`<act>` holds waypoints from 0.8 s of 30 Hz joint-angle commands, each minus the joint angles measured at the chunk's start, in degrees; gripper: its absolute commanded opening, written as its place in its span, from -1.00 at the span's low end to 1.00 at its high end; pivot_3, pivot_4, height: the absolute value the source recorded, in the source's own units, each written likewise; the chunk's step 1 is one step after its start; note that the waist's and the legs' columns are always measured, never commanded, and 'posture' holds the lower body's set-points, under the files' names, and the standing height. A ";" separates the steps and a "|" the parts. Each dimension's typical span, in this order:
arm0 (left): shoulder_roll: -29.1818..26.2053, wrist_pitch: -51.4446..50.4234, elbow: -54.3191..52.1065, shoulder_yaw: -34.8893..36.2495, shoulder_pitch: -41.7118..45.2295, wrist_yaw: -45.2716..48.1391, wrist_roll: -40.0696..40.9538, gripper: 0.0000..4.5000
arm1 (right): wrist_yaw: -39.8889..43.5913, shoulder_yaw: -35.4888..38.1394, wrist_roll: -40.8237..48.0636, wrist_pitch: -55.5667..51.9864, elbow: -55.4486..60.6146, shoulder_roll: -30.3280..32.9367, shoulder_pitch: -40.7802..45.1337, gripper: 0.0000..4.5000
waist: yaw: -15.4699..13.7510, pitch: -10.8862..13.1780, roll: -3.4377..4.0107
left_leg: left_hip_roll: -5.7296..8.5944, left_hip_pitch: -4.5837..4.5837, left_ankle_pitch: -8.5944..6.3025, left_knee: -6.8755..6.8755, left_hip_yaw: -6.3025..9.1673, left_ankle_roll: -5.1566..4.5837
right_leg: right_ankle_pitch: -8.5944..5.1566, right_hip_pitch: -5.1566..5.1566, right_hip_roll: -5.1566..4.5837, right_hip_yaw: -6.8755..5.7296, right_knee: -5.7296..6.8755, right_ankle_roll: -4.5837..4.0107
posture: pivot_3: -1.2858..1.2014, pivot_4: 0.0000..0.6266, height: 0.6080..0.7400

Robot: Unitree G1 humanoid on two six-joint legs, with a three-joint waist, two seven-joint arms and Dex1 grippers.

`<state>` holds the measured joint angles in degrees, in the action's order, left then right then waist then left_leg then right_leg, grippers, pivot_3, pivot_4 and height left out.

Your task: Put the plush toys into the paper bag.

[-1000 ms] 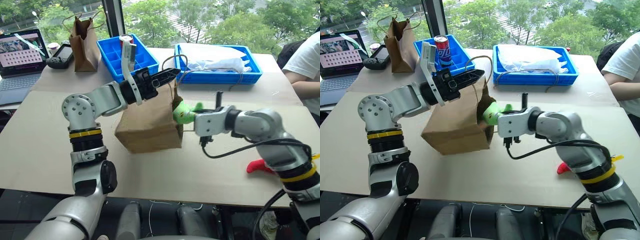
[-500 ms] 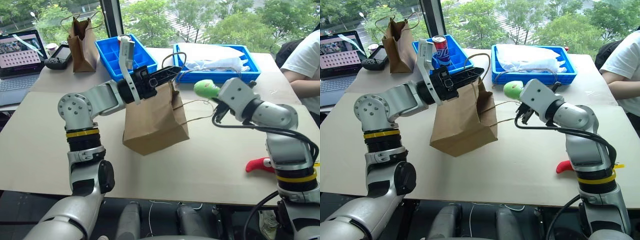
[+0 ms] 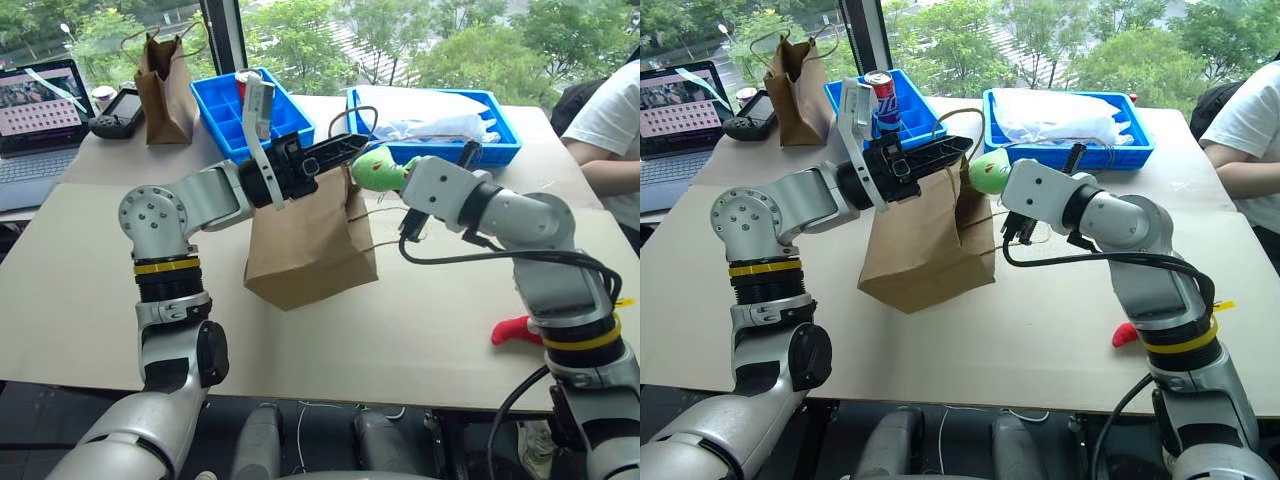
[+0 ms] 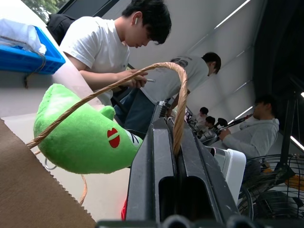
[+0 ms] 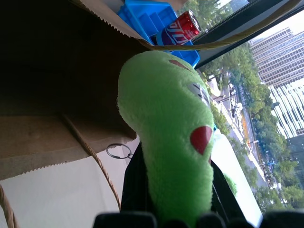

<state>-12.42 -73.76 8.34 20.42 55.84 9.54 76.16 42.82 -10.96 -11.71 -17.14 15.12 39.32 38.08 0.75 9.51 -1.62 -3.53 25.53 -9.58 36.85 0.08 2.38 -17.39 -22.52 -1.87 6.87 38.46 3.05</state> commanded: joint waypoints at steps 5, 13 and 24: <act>-0.39 1.05 -1.95 0.22 0.70 0.25 1.90 -1.00 | 0.56 -6.85 -4.89 7.69 -0.55 -1.08 -1.65 -1.00 | 0.05 0.00 0.00 | 0.00 0.00 0.00 0.00 0.00 0.00 | 0.00 0.00 0.00 0.00 -0.01 0.00 | 0.03 -0.52 0.45; -0.31 1.18 -2.06 0.16 0.46 -0.11 2.30 -1.00 | 2.52 -10.64 -5.50 14.08 -0.38 -4.23 0.16 -1.00 | 0.16 0.00 0.00 | 0.00 -0.01 0.00 0.00 0.00 0.00 | 0.00 0.00 0.00 0.00 0.02 0.00 | 0.03 -0.52 0.45; 0.51 1.38 -1.72 -0.80 0.21 0.73 1.59 -1.00 | 6.33 -14.28 -2.92 23.01 -4.38 -9.74 1.60 -0.49 | -0.07 0.00 0.00 | 0.05 -0.02 0.01 0.01 0.04 0.02 | 0.00 0.05 -0.07 -0.05 0.03 0.00 | 0.03 -0.52 0.45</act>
<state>-12.08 -73.59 8.31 20.00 55.61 9.46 76.69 49.62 -26.85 -15.52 5.62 9.43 29.89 39.81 0.68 9.51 -1.62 -3.46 25.52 -9.57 36.86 0.12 2.40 -17.39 -22.47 -1.95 6.82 38.48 3.05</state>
